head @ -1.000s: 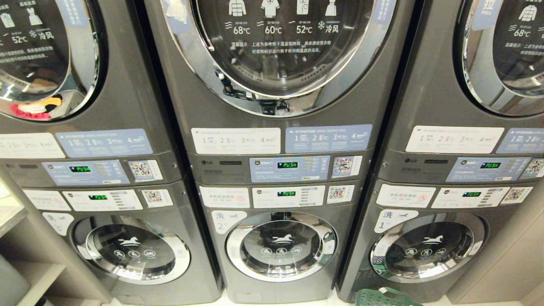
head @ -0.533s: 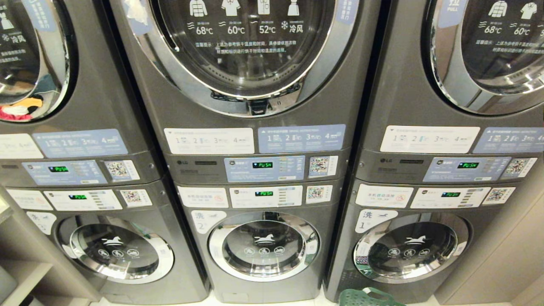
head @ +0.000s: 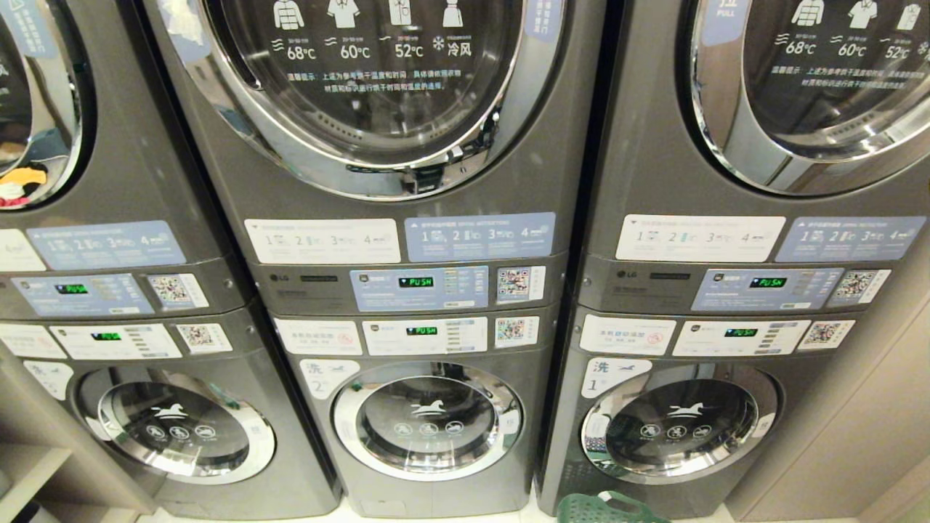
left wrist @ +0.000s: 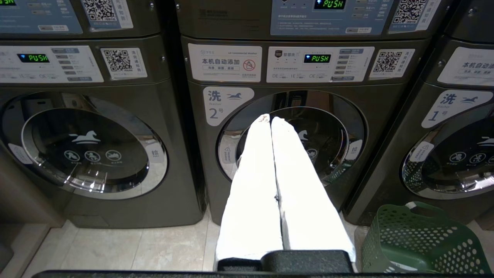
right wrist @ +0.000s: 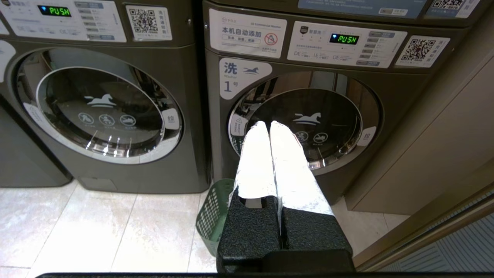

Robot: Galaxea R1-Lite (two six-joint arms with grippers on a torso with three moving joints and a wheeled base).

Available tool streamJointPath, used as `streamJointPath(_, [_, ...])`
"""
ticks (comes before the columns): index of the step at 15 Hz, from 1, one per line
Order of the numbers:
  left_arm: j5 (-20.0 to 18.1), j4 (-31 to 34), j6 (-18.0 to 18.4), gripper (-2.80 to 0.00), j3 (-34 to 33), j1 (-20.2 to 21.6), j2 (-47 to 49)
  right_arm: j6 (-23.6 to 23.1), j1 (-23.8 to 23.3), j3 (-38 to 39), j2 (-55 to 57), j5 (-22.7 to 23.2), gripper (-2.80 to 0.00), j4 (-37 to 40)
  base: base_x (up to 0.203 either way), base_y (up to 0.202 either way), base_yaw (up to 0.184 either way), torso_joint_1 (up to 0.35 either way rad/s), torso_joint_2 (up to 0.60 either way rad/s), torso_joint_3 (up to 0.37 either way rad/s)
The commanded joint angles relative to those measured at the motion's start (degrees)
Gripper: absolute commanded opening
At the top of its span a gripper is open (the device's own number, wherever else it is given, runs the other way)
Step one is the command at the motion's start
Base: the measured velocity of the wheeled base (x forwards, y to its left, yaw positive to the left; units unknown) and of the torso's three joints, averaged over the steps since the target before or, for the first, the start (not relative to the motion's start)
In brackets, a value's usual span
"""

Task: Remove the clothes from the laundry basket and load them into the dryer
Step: Close the dryer

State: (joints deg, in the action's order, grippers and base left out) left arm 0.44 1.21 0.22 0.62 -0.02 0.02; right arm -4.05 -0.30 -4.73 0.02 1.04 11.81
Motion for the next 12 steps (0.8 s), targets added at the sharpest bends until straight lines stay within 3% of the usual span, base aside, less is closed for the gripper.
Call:
streamJointPath(1, [0.0, 0.11, 0.04, -2.8, 0.08, 0.02, -0.02, -0.06, 0.04, -0.02, -0.02, -0.07, -2.8, 0.05, 0.0, 0.0, 0.0, 0.0, 0.0, 0.0])
streamJointPath(12, [0.0, 0.2, 0.04, -2.8, 0.08, 0.02, -0.02, 0.44, 0.04, -0.02, -0.02, -0.33, -2.8, 0.05, 0.185, -0.001, 0.001, 0.006, 0.0, 0.002])
